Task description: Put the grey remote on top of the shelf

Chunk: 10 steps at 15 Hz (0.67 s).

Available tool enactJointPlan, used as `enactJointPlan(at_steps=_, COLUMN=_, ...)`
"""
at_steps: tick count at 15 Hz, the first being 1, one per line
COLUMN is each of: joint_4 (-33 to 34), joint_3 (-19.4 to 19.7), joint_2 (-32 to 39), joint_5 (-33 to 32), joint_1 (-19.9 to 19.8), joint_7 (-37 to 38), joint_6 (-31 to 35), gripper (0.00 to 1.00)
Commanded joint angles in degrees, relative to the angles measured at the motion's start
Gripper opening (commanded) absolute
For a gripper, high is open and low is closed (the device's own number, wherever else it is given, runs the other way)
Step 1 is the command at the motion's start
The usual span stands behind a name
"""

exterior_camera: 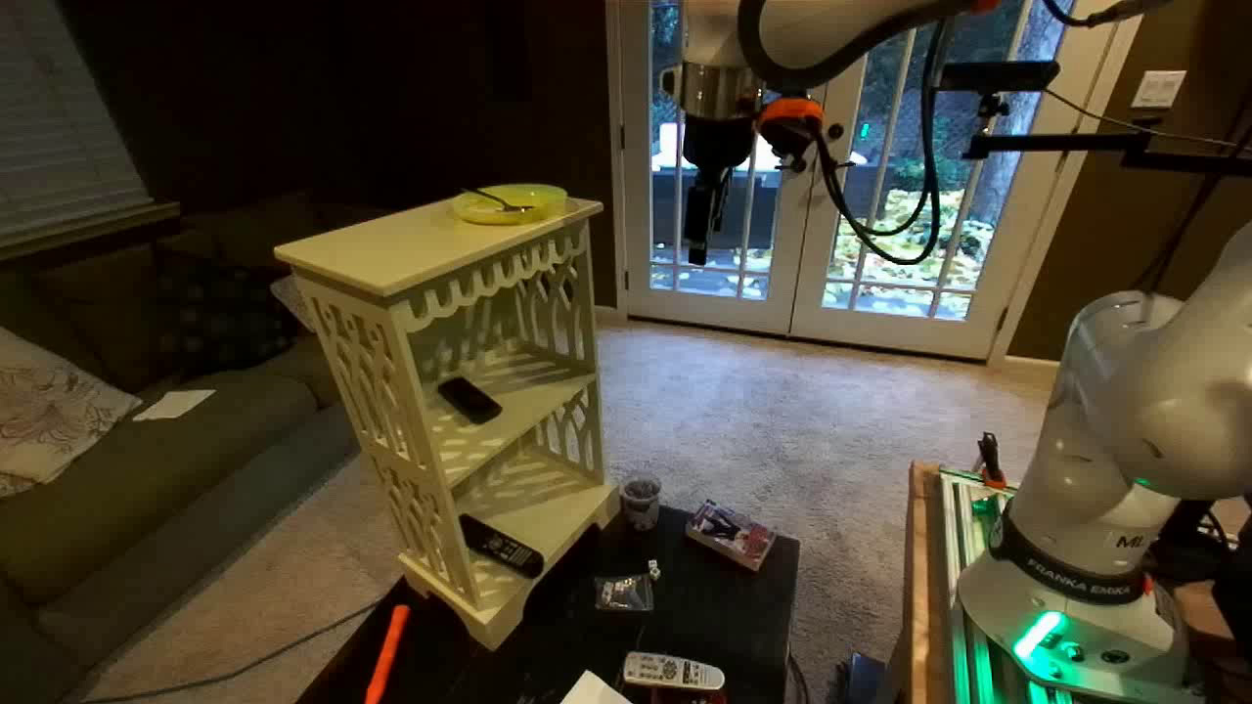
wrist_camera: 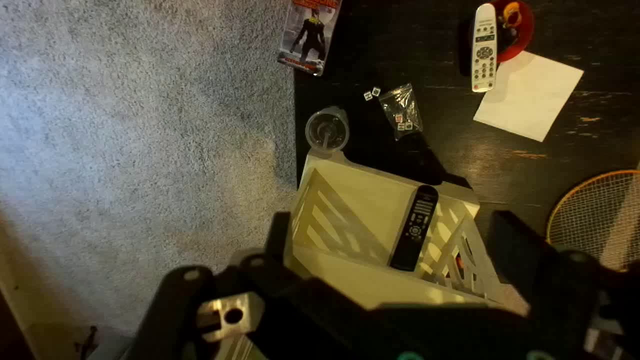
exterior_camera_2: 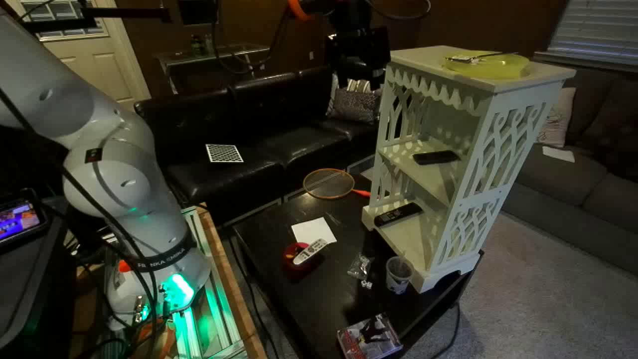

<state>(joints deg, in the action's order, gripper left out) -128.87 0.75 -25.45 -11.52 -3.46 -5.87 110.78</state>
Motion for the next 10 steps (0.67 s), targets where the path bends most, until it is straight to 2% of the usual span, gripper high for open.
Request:
enactJointPlan(at_steps=1, joint_4=0.1, joint_3=0.5, joint_2=0.0, joint_5=-0.2, joint_1=0.6, joint_7=0.2, joint_6=-0.2, gripper=1.0)
enactJointPlan(at_steps=5, joint_4=0.0, joint_3=0.7, joint_2=0.7, joint_5=0.3, joint_1=0.7, joint_7=0.2, joint_6=0.5, gripper=1.0)
enactJointPlan(at_steps=10, joint_4=-8.2, joint_3=0.2, joint_2=5.6, joint_5=8.1, joint_1=3.2, joint_7=3.6, joint_6=10.5, gripper=1.0)
